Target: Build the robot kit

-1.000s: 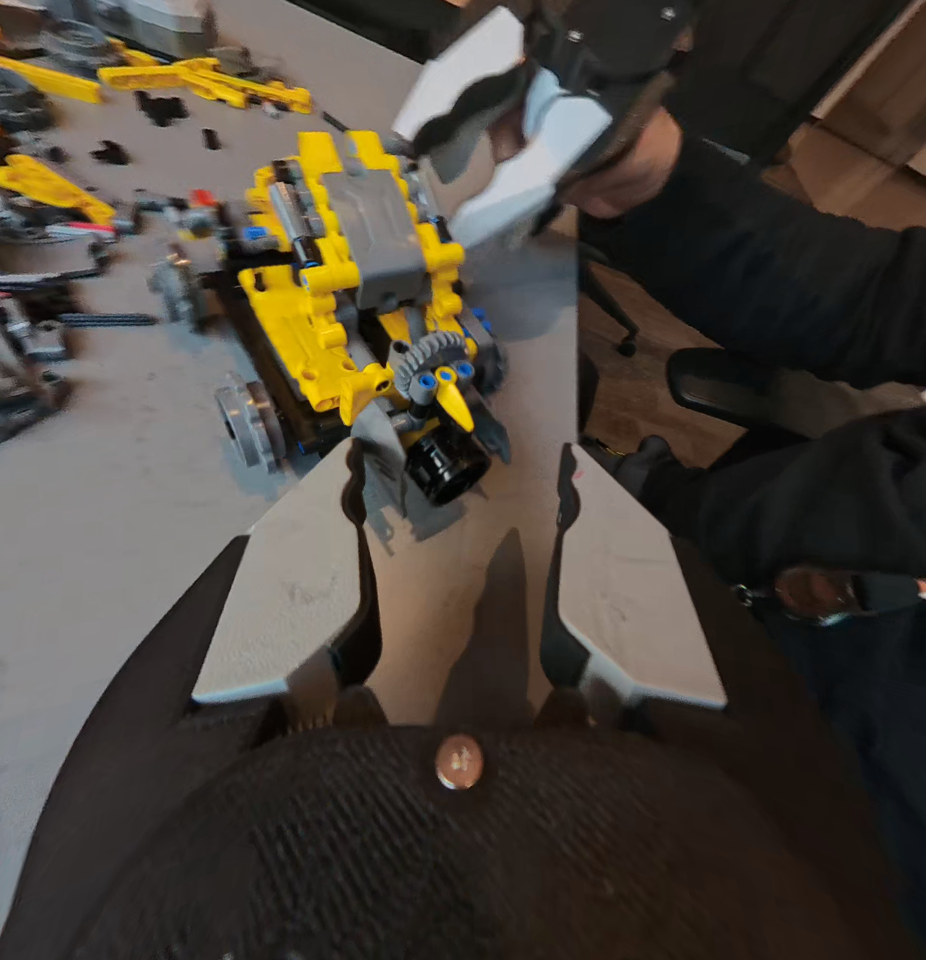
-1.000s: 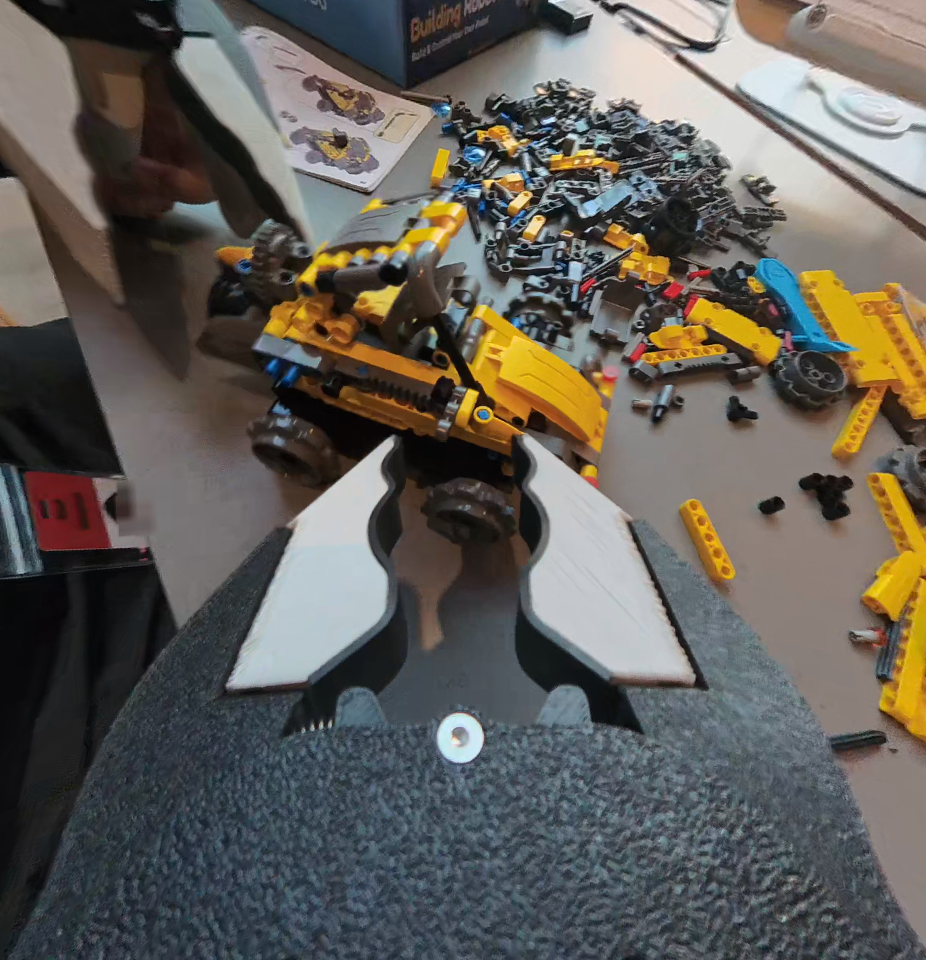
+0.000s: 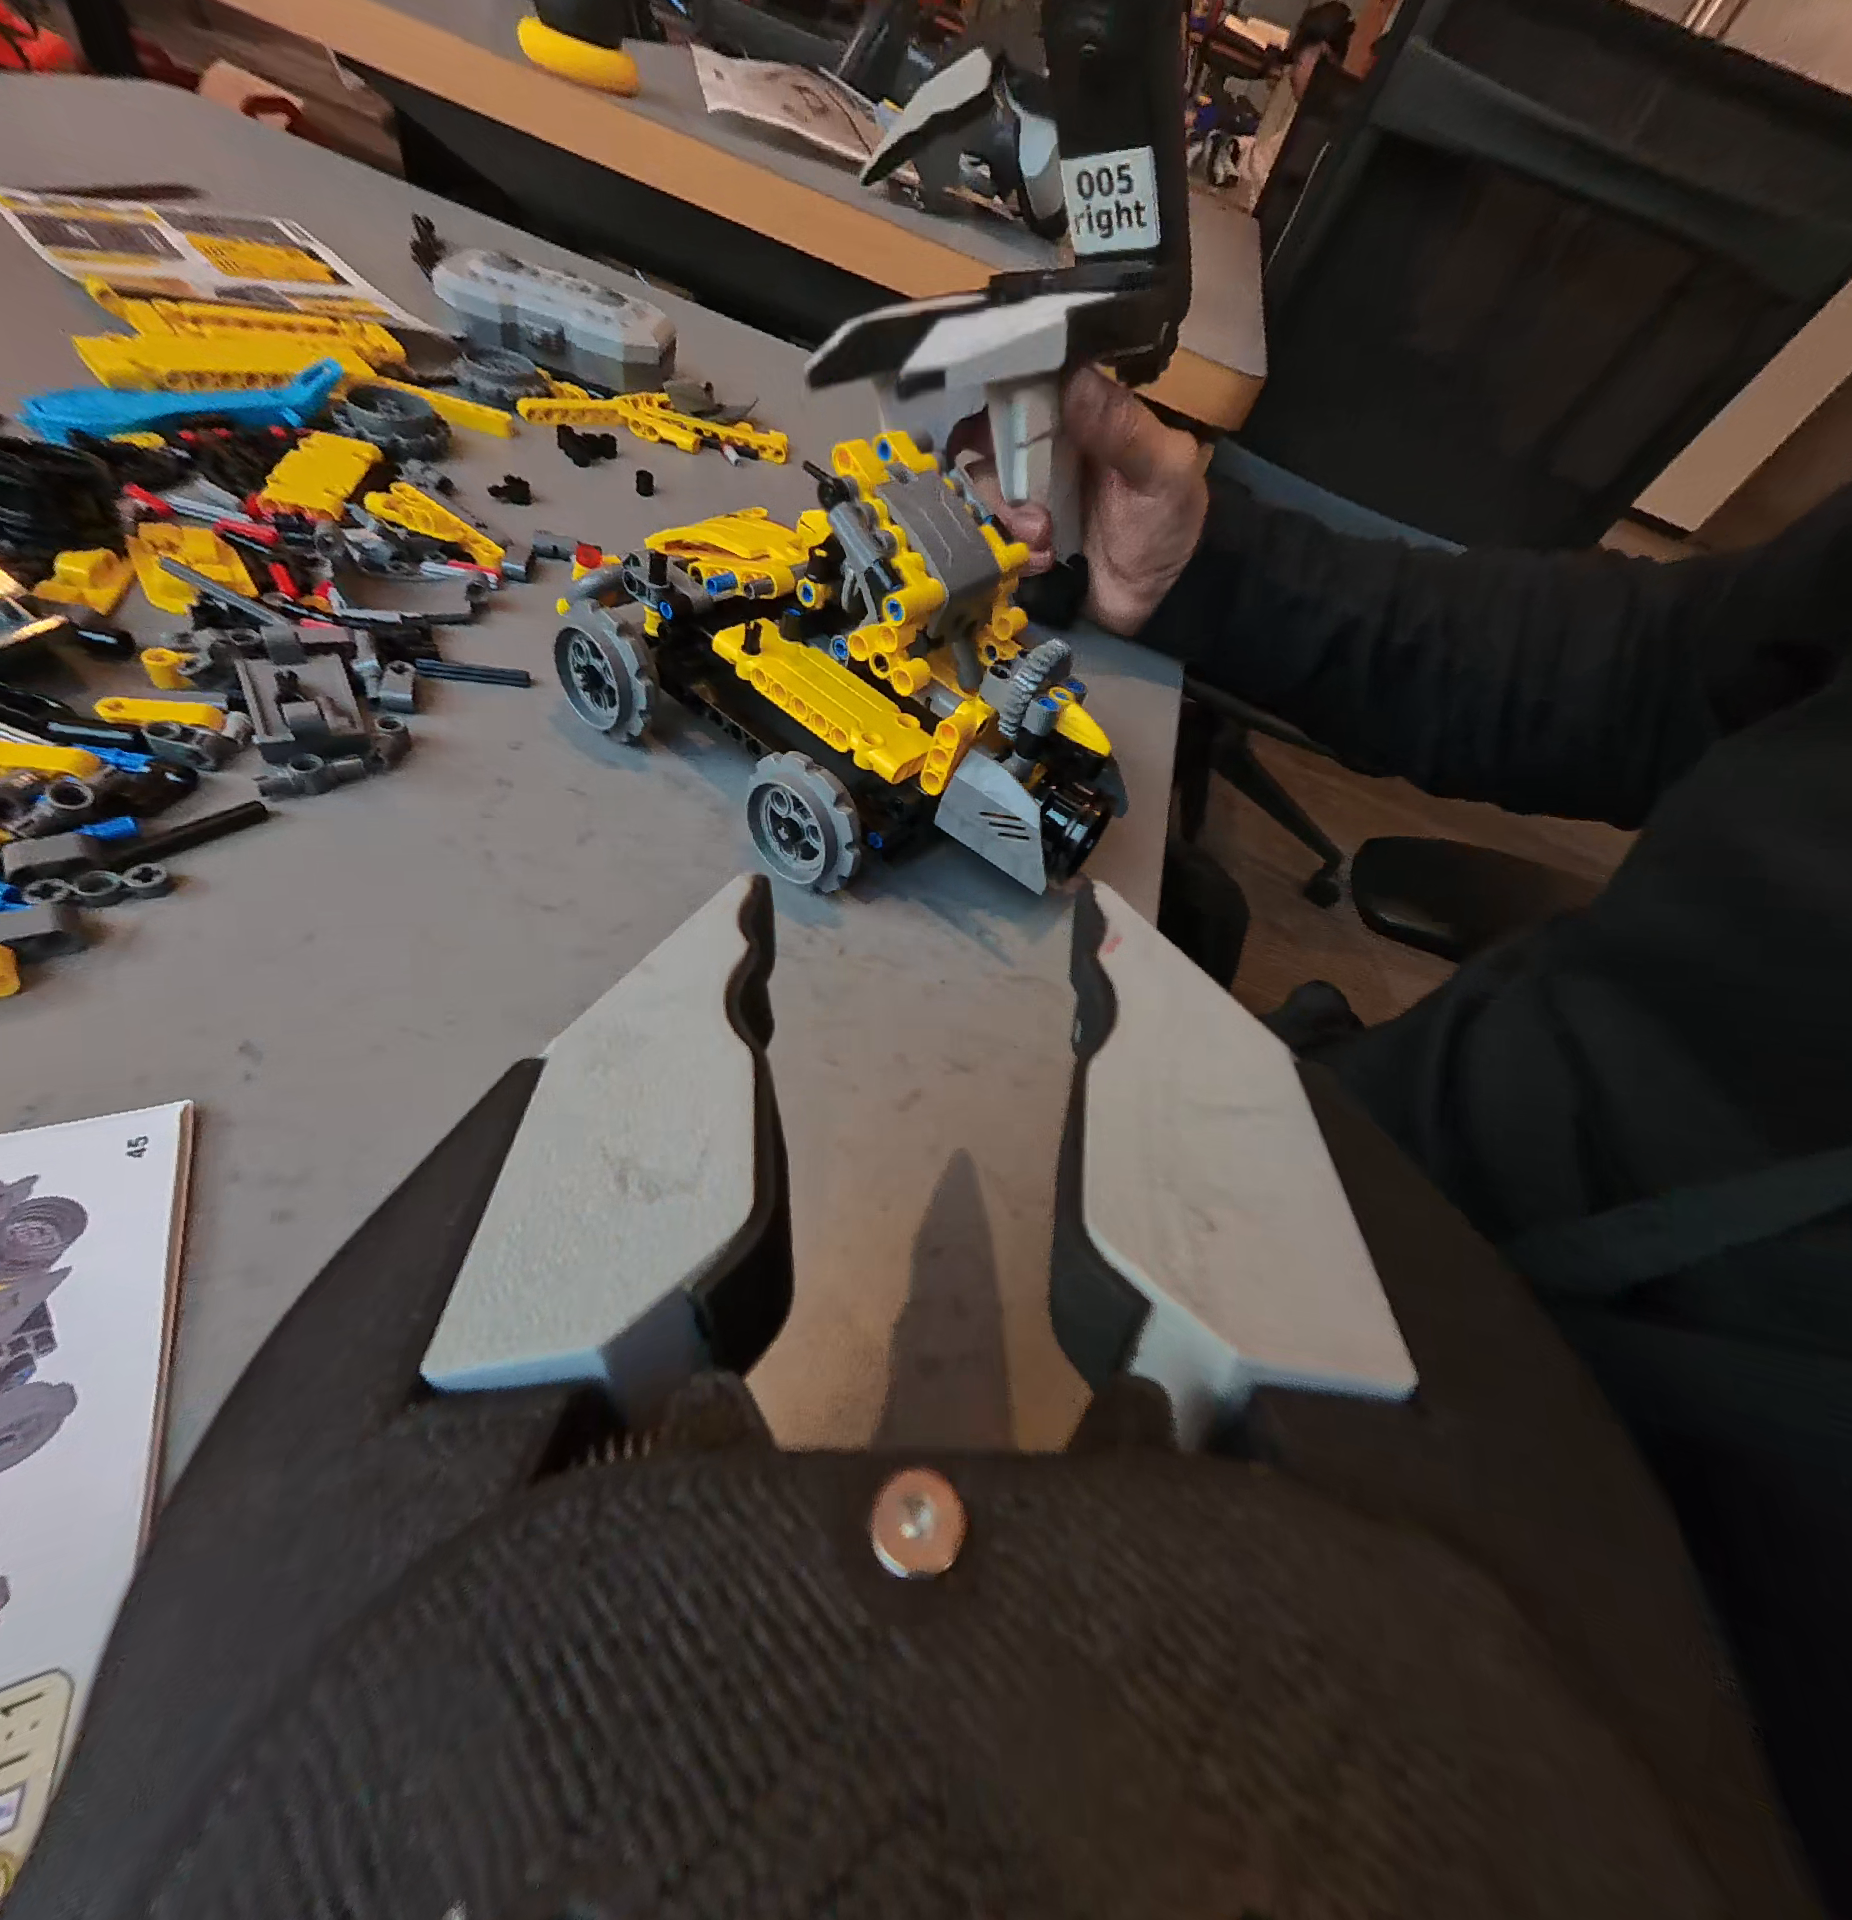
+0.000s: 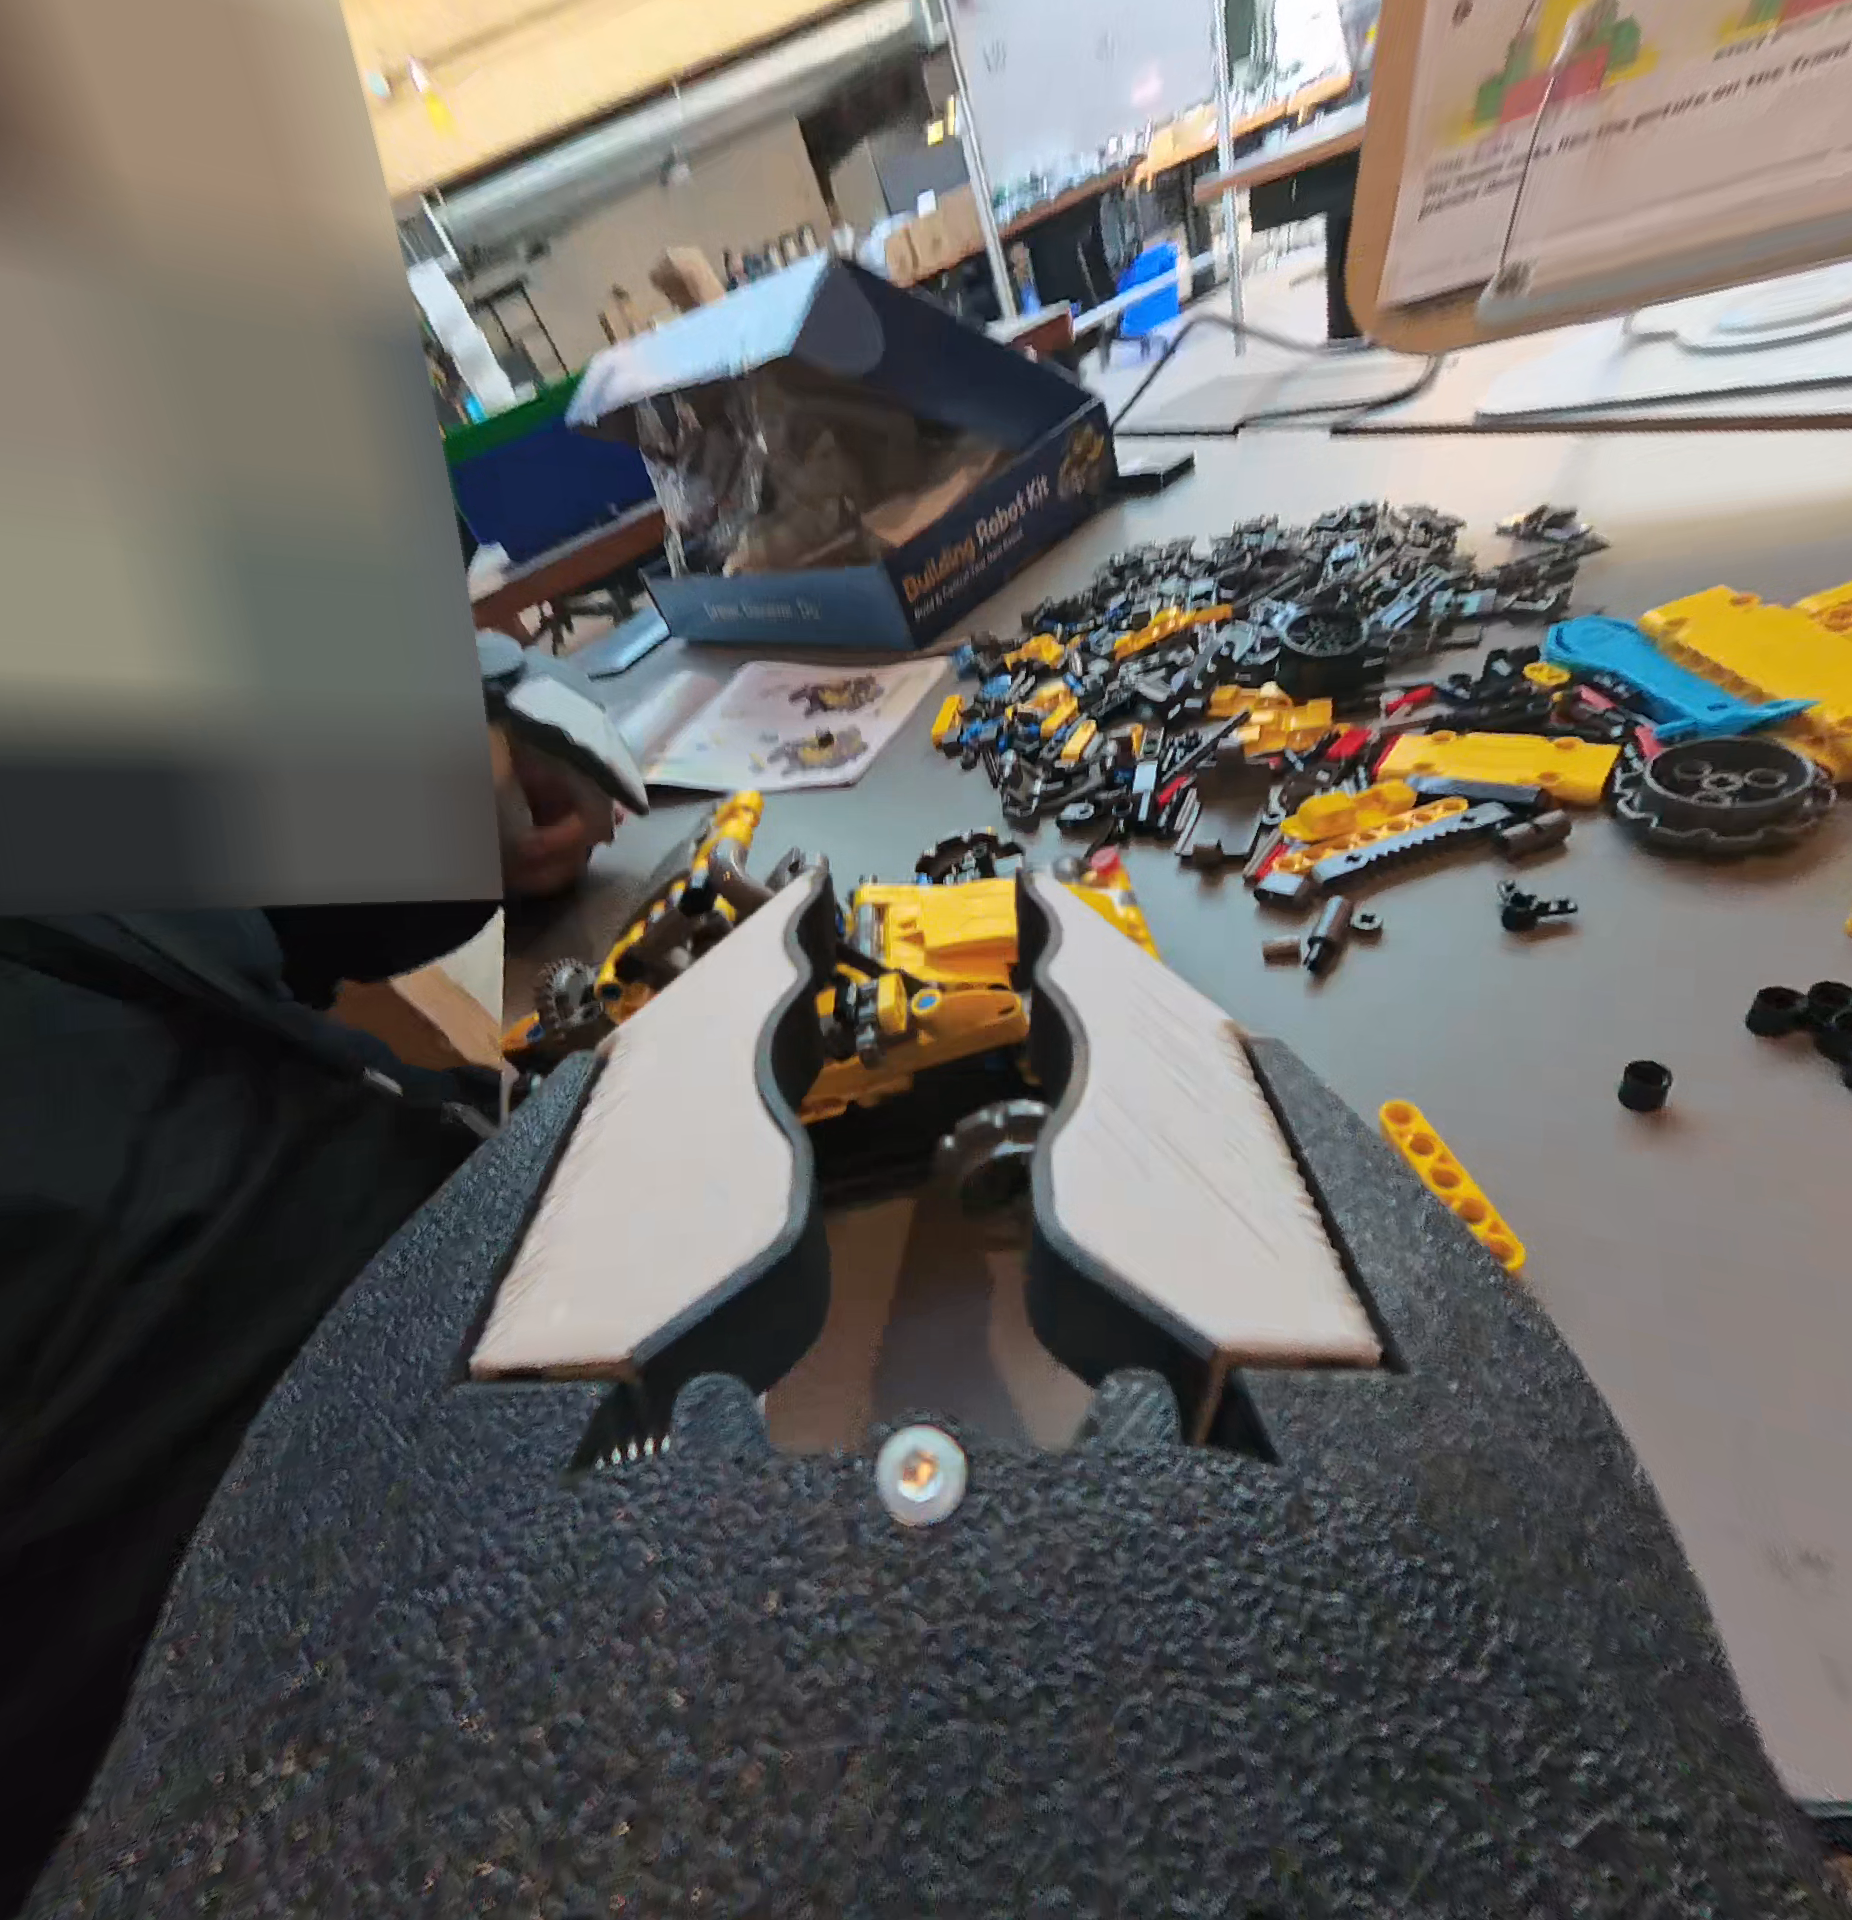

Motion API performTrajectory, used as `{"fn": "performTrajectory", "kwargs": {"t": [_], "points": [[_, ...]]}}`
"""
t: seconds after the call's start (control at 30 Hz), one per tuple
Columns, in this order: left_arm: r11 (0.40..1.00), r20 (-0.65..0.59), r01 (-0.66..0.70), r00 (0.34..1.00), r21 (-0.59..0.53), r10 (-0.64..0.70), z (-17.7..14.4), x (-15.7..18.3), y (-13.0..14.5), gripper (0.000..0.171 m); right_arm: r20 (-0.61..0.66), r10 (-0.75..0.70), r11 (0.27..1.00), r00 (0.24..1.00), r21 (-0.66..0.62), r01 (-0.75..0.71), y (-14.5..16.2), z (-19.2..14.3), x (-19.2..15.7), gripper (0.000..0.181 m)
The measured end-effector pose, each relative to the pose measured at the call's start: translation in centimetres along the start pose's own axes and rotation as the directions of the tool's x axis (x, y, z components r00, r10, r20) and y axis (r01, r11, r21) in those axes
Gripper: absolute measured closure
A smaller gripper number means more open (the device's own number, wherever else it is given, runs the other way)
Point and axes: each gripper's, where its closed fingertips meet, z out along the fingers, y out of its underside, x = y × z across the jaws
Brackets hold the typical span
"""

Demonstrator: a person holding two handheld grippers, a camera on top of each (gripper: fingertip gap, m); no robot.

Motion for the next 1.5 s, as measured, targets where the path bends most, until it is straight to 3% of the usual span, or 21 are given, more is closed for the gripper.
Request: {"fn": "performTrajectory", "kwargs": {"t": [0.17, 0.57, 0.93, 1.13, 1.23, 1.33, 1.5], "points": [[0.997, -0.035, 0.072, 0.997, 0.011, -0.071, -0.1, -0.3, -0.2, 0.121, 0.000, 0.045, 0.983, 0.999, 0.177, -0.044, -2.2, -1.8, 0.8, 0.147], [0.992, -0.047, 0.121, 0.991, -0.015, -0.122, 0.1, -0.7, 0.1, 0.126, 0.006, 0.034, 0.979, 0.999, 0.203, -0.035, -2.5, -2.0, 0.7, 0.144], [0.995, 0.031, 0.059, 0.998, -0.075, -0.056, 0.8, -1.0, 0.9, 0.133, 0.028, -0.044, 0.985, 0.999, 0.169, 0.039, -2.0, -1.4, -1.0, 0.144], [0.979, 0.066, 0.069, 0.996, -0.192, -0.057, 1.9, -1.3, 2.5, 0.125, 0.002, -0.123, 0.986, 0.992, 0.109, 0.122, -1.2, -0.7, -2.0, 0.144], [0.982, 0.054, 0.111, 0.993, -0.155, -0.104, 2.0, -1.2, 2.0, 0.124, -0.013, -0.138, 0.985, 0.990, 0.107, 0.138, -1.0, -0.8, -2.2, 0.144], [0.979, 0.048, 0.138, 0.990, -0.148, -0.132, 2.6, -0.5, 2.0, 0.112, -0.042, -0.136, 0.985, 0.990, 0.104, 0.140, -0.8, -1.2, -2.4, 0.144], [0.966, 0.071, 0.063, 0.996, -0.252, -0.046, 4.8, 1.0, 3.2, 0.101, -0.052, -0.125, 0.992, 0.991, -0.013, 0.124, 1.3, -2.6, -3.4, 0.143]]}}
